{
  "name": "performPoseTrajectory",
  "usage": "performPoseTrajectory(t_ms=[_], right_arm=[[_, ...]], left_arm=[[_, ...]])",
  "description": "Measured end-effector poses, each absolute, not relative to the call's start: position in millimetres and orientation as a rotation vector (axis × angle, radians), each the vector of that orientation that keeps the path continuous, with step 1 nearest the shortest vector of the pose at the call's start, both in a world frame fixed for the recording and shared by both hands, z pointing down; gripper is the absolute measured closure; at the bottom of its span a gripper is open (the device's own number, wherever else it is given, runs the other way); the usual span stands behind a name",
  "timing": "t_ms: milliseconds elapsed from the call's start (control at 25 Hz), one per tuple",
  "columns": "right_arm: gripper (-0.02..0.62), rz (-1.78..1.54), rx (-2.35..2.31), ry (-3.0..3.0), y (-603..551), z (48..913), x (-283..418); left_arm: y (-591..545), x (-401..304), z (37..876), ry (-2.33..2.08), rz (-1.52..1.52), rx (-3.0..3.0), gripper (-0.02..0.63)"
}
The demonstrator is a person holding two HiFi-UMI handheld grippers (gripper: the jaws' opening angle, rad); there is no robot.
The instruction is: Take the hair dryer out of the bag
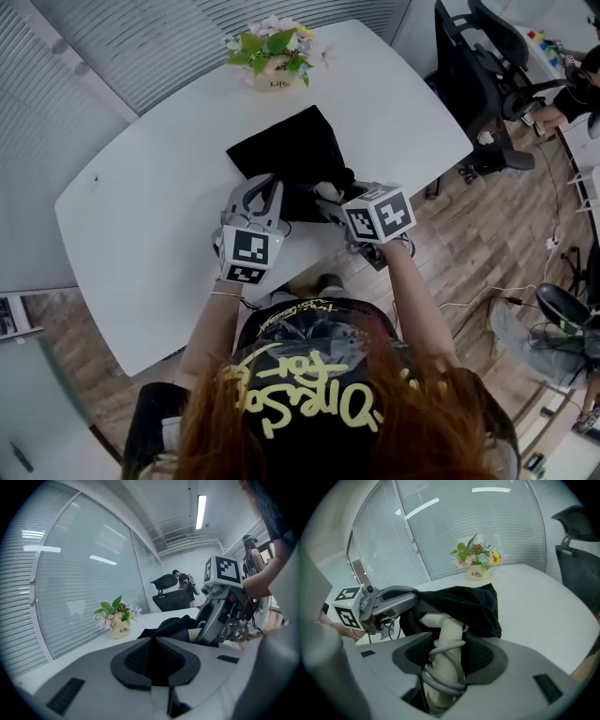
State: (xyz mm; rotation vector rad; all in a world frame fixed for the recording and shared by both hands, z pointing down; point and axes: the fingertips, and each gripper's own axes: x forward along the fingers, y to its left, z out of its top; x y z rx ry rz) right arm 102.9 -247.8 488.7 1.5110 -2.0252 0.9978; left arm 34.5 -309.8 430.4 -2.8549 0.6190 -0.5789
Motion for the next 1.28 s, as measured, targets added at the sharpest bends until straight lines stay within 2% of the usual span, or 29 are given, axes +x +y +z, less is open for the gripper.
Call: performPoseTrajectory(t_ms=[440,1280], right_arm=[[0.373,0.995,1.416,-2.113,-229,486,104],[0.373,0.959,1.230,-2.301,-193,475,111]], left_arm=[[-320,28,440,0.759,-0.652,-2.796,0.588],[-310,51,444,0.599,-0.647,-2.860,0.567]])
